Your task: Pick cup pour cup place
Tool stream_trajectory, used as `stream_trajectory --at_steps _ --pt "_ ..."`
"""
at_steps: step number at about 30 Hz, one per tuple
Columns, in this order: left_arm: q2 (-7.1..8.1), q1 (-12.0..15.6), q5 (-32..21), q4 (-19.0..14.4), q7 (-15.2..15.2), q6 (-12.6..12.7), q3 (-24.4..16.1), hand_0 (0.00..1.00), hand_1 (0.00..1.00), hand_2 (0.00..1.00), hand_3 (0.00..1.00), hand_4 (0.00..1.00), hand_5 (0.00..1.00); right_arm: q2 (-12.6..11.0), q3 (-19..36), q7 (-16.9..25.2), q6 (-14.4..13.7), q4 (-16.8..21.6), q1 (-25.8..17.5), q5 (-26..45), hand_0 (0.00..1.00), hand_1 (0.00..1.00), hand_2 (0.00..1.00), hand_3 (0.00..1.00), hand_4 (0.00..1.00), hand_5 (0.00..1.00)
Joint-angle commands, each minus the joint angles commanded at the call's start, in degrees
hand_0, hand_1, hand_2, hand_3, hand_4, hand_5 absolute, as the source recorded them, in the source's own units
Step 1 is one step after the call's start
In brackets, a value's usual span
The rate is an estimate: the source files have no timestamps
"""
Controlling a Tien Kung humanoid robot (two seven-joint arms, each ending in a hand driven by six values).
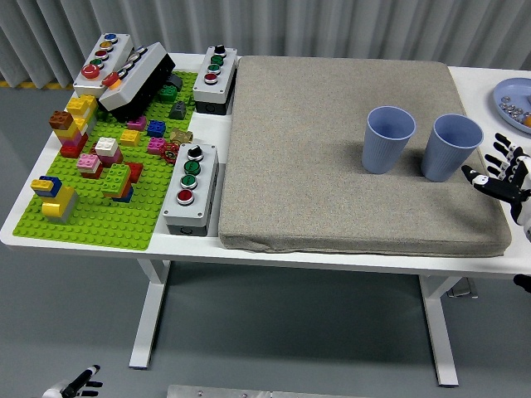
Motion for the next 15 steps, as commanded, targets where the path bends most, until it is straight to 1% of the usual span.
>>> stream_trajectory --at_steps 4,7,15 --pt "0.22 0.0 0.5 0.0 0.0 0.0 -0.7 0.863 0.829 0.833 0.753 0.630 0.982 -1.2 0.9 -0.4 -0.1 0.4 1.3 -0.4 0.942 0.891 0.972 0.945 0.800 0.197" --pt "0.61 0.1 0.9 0.0 0.1 0.0 -1.9 0.864 0.830 0.834 0.753 0.630 0.982 -2.0 0.4 -0.8 0.0 0.5 2.4 -0.3 0.941 0.891 0.972 0.945 0.802 0.202" --pt "1.51 0.3 1.7 0.0 0.3 0.0 -3.9 0.864 0.829 0.833 0.753 0.631 0.982 -2.9 -0.7 -1.5 0.2 0.8 3.7 -0.6 0.945 0.891 0.970 0.942 0.802 0.204"
